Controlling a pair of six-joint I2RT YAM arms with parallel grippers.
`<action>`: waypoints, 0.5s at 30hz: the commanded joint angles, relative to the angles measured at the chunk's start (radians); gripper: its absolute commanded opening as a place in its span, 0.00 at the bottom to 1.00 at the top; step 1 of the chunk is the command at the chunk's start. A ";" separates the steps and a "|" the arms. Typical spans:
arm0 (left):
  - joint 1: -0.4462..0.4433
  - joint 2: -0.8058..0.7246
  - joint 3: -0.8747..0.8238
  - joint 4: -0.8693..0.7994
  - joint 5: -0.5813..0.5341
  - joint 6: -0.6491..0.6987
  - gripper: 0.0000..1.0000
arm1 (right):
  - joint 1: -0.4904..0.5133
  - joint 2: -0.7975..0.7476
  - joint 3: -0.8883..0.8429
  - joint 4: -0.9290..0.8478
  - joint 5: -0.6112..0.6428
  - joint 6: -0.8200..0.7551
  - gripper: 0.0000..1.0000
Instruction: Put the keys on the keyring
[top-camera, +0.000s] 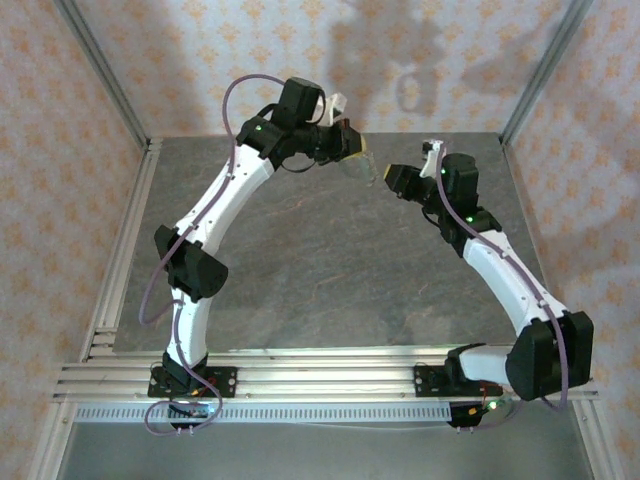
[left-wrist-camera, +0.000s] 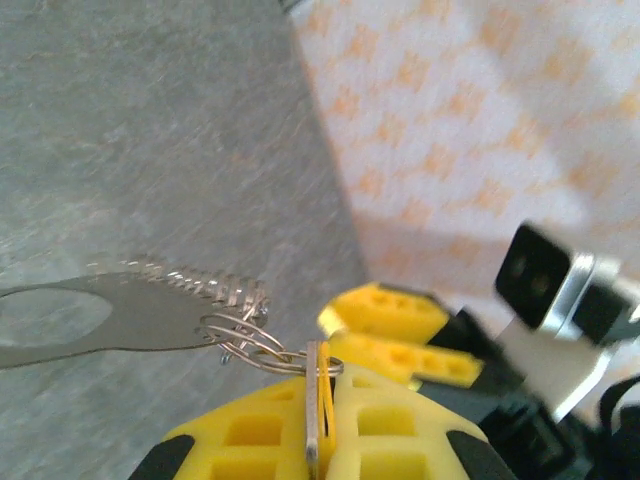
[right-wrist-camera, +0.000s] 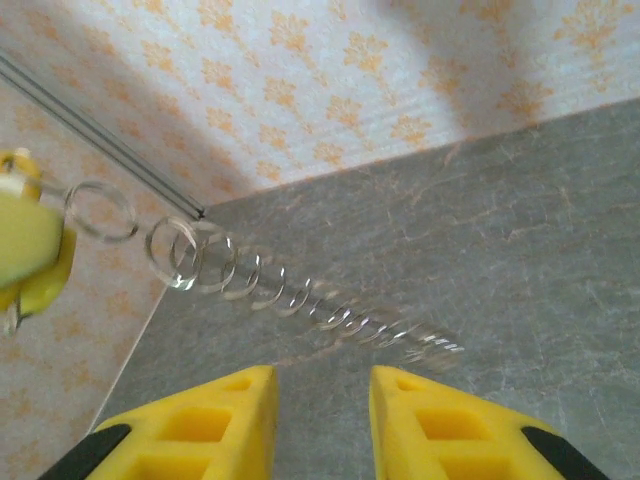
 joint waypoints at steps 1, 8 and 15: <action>0.002 -0.034 0.022 0.215 -0.036 -0.340 0.00 | 0.006 -0.038 -0.002 0.090 -0.013 0.009 0.30; -0.001 -0.069 -0.052 0.345 -0.138 -0.585 0.00 | 0.006 -0.039 0.022 0.098 -0.016 -0.010 0.31; -0.023 -0.137 -0.162 0.429 -0.218 -0.723 0.00 | 0.010 -0.024 0.024 0.143 -0.083 -0.018 0.38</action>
